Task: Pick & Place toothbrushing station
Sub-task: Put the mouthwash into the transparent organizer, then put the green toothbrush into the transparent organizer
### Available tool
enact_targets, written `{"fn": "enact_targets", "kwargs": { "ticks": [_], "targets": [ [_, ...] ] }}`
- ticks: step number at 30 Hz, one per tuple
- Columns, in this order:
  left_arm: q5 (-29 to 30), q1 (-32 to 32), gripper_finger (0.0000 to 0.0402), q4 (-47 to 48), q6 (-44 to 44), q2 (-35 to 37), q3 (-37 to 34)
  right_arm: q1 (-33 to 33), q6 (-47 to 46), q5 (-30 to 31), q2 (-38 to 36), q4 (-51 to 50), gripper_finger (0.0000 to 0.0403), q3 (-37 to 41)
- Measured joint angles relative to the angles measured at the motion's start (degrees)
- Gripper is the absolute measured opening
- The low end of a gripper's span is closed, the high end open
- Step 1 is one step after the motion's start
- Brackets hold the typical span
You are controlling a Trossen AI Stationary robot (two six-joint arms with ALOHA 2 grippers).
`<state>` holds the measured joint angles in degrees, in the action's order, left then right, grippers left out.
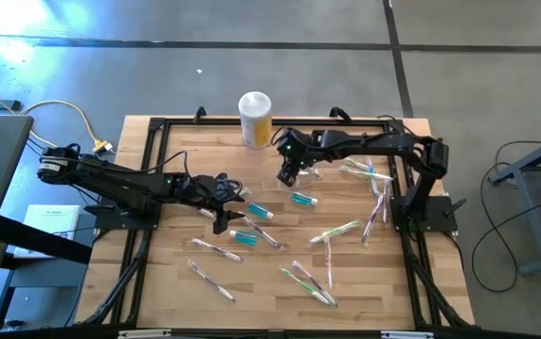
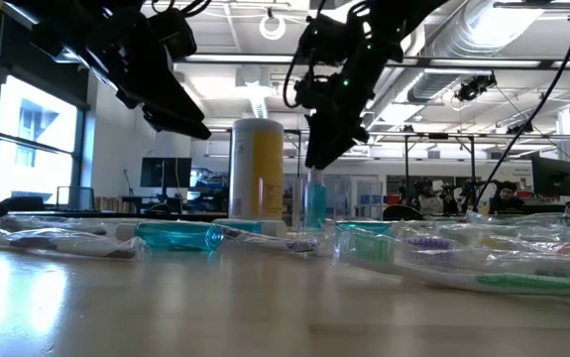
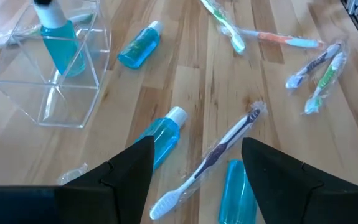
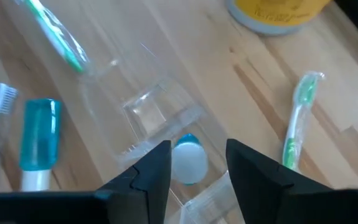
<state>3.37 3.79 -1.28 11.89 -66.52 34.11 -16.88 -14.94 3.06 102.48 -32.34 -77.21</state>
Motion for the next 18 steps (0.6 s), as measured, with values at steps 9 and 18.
{"fn": "enact_targets", "kwargs": {
  "ticks": [9, 18],
  "targets": [
    [0.4, 0.0, 0.0236, 11.4, 0.8, 3.5, 2.8, 3.0, -0.7, -3.9, -11.2, -6.8, 0.0146, -0.1],
    [7.7, 0.0, 0.0211, 36.4, -2.3, 5.1, 9.4, 12.4, -9.0, -1.4, -20.4, -20.1, 0.0146, -0.1]
  ]
}}
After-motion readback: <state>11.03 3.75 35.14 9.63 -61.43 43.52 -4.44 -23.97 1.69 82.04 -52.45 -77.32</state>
